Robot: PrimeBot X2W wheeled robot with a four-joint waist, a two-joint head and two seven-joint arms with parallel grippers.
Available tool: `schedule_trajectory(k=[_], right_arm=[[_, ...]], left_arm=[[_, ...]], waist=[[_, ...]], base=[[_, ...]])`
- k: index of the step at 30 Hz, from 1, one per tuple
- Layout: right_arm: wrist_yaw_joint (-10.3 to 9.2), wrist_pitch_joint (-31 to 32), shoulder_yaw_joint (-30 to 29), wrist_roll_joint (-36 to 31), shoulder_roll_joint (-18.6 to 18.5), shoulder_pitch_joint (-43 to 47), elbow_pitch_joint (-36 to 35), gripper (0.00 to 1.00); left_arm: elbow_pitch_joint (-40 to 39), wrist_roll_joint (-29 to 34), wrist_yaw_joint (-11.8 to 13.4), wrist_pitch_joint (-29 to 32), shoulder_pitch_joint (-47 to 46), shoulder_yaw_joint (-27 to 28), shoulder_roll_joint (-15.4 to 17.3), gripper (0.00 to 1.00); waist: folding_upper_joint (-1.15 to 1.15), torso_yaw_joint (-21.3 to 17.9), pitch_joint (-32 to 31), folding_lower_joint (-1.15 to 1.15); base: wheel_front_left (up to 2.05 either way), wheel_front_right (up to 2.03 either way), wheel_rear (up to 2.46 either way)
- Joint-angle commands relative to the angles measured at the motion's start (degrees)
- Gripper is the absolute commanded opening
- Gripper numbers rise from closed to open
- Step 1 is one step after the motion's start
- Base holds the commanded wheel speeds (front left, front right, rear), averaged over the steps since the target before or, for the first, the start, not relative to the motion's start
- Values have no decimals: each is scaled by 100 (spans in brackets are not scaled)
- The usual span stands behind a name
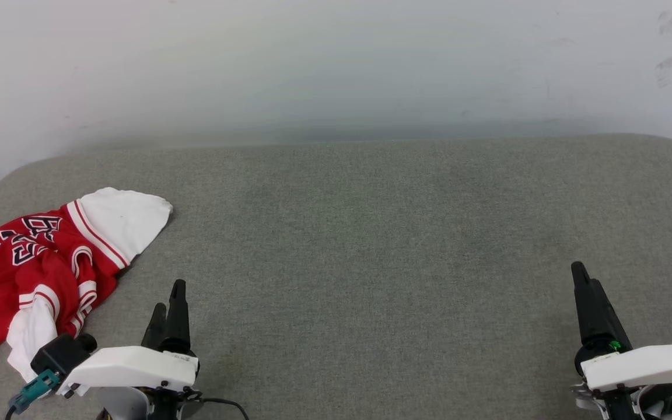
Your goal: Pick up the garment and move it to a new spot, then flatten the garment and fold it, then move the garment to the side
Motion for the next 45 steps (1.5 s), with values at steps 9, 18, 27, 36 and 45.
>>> schedule_trajectory(k=[9,18,27,36,45], right_arm=[[0,-221,69,-924,1,45,-130,100],[0,-393,129,-1673,2,103,-200,100],[0,-543,159,-2257,3,153,-284,100],[0,-688,195,-2863,4,218,-370,100],[0,-816,241,-3391,5,262,-429,100]], left_arm=[[-186,897,296,-225,22,-227,125,100],[-282,1578,513,-391,61,-449,205,100],[-378,2175,627,-545,109,-629,261,100],[-463,2735,697,-683,158,-743,278,100],[-526,3262,748,-814,210,-808,260,100]], waist=[[0,9,-1,0],[0,14,1,0],[0,19,6,0],[0,32,14,0],[0,40,30,0]], base=[[0,0,0],[0,0,0],[0,0,0],[0,0,0],[0,0,0]])
